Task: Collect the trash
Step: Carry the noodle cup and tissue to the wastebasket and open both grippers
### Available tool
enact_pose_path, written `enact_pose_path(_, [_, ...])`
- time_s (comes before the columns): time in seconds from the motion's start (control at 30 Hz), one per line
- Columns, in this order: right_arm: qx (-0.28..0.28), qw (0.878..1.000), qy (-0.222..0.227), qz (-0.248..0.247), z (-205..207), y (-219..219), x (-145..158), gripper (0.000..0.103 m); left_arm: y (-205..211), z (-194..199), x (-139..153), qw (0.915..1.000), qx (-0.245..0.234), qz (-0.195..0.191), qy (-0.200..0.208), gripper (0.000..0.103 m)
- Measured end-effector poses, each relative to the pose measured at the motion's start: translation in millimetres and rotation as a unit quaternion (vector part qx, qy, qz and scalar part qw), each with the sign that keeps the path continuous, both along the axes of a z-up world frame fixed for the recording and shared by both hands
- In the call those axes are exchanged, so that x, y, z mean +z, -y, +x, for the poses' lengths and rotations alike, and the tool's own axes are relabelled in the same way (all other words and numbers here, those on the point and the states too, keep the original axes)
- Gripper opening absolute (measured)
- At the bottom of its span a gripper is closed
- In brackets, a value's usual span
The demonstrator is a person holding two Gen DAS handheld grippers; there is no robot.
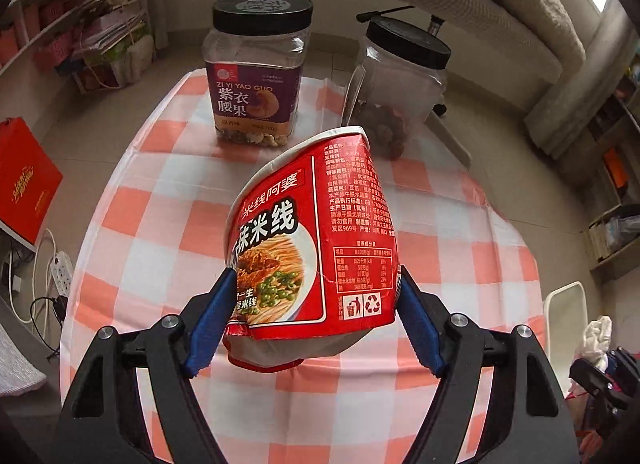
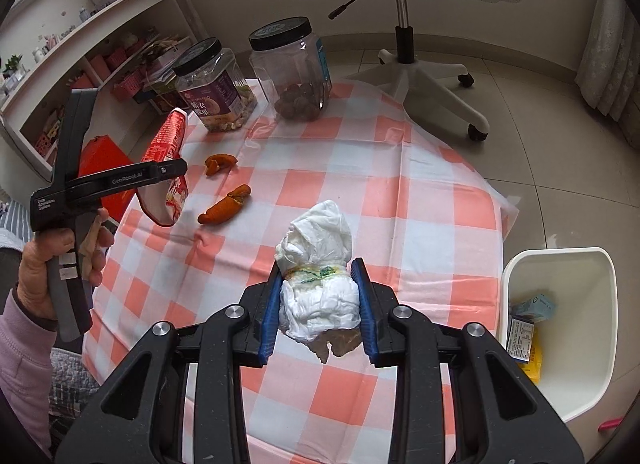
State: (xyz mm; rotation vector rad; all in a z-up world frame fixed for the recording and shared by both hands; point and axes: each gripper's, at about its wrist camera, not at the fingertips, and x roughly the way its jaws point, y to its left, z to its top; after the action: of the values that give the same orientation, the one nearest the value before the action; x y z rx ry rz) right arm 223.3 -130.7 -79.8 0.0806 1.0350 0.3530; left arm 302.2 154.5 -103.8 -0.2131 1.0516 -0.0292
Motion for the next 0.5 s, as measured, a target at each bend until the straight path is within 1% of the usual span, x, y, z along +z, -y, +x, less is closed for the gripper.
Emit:
enact_pose_path(0.1, [0.005, 1.0, 0.009, 0.007, -5, -1, 6, 0.032, -13, -28, 10, 0.9987, 0.028, -0.042, -0.002, 0.075])
enact_pose_path(0.2, [0.009, 1.0, 0.017, 0.012, -10, -2, 13, 0.032, -18, -56, 18, 0.9954, 0.055, -0.078, 0.002, 0.076])
enact_pose_path(0.33, [0.013, 0.999, 0.028, 0.014, -19, 0, 19, 0.032, -19, -88, 30, 0.9915, 0.083, -0.099, 0.014, 0.076])
enact_pose_path(0.5, [0.006, 0.999, 0.04, 0.018, -26, 9, 26, 0.032, -7, -114, 41, 0.986, 0.085, -0.138, 0.038, 0.076])
